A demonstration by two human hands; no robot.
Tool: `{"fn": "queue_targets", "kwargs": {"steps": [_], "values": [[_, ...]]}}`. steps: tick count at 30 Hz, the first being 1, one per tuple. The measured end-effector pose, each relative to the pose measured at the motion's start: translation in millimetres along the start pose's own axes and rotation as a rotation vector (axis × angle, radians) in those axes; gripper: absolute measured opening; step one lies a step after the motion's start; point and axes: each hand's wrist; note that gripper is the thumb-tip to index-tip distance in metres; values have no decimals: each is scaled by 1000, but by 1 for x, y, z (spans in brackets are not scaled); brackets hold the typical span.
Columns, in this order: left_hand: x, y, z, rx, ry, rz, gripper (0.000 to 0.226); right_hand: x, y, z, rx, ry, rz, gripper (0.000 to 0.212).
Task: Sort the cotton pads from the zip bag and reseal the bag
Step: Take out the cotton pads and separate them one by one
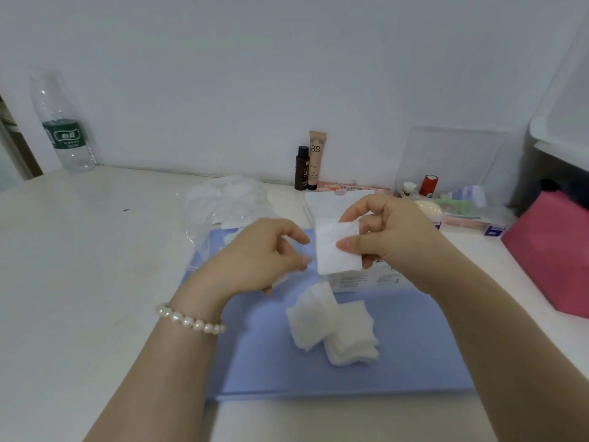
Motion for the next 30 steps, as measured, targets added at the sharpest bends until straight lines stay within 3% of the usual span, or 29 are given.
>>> {"fn": "queue_targets", "kwargs": {"steps": [1,4,7,9,10,16,18,22,24,30], "values": [[1,1,-2,121,-28,45,8,0,-1,0,24,20,-3,23],[6,6,-4,365,-54,359,34,-3,-5,0,80,93,-132,24],[13,11,2,158,-82,655,47,-5,-17,2,72,137,-278,24],[13,11,9,-11,-135,764,39,-6,-29,3,69,154,-282,23],[11,13,12,-23,-157,801,33,-10,-39,1,59,170,-274,23],[-12,36,18,298,-132,1016,24,-30,-61,-11,114,288,-286,15],[-23,46,23,349,-112,966,23,-21,-60,-10,96,317,-121,23],[-41,41,31,289,45,744,26,10,-73,0,-229,259,463,21],[-46,32,31,285,74,655,26,25,-77,-1,-339,282,661,34],[-40,14,18,376,56,596,28,44,-70,-12,-290,177,669,29]]}}
Point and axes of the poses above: each hand's wrist, its own z-axis away from the middle knuckle, its own y-axis out of the back of the hand, x = y × z, and after that the axes turned 12 degrees about -z, right-handed
